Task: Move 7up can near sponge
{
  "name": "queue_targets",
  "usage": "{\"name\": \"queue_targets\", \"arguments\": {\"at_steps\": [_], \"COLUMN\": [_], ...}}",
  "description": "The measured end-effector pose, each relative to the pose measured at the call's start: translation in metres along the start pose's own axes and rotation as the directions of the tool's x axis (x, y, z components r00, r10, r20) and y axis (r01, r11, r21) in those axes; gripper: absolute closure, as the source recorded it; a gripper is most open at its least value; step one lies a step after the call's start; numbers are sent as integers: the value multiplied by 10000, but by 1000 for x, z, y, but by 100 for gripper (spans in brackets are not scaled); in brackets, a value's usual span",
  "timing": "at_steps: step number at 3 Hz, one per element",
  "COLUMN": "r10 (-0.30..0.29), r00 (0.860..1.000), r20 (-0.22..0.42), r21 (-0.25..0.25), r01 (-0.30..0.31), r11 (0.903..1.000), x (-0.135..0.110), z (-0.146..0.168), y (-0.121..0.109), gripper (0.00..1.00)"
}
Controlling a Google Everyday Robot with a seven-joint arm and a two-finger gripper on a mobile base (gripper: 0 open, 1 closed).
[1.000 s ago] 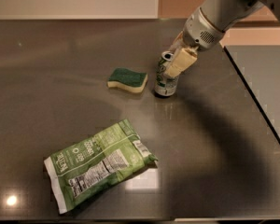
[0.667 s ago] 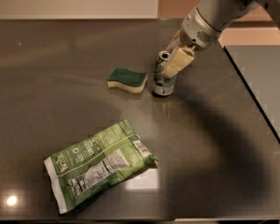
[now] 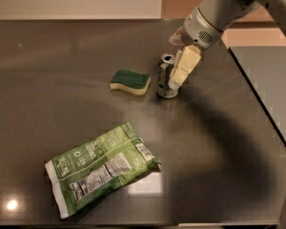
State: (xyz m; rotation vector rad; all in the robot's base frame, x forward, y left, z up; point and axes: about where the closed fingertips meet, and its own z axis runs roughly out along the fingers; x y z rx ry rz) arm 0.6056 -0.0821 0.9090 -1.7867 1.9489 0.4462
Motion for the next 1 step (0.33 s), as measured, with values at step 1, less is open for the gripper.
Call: {"name": "queue_targets", "arguments": {"at_steps": [1], "r10": [0], "r00": [10000], "r20": [0], "r21": [0], "r01": [0], "r11": [10000], "x": [0], "z": [0], "y": [0], "gripper": [0]}}
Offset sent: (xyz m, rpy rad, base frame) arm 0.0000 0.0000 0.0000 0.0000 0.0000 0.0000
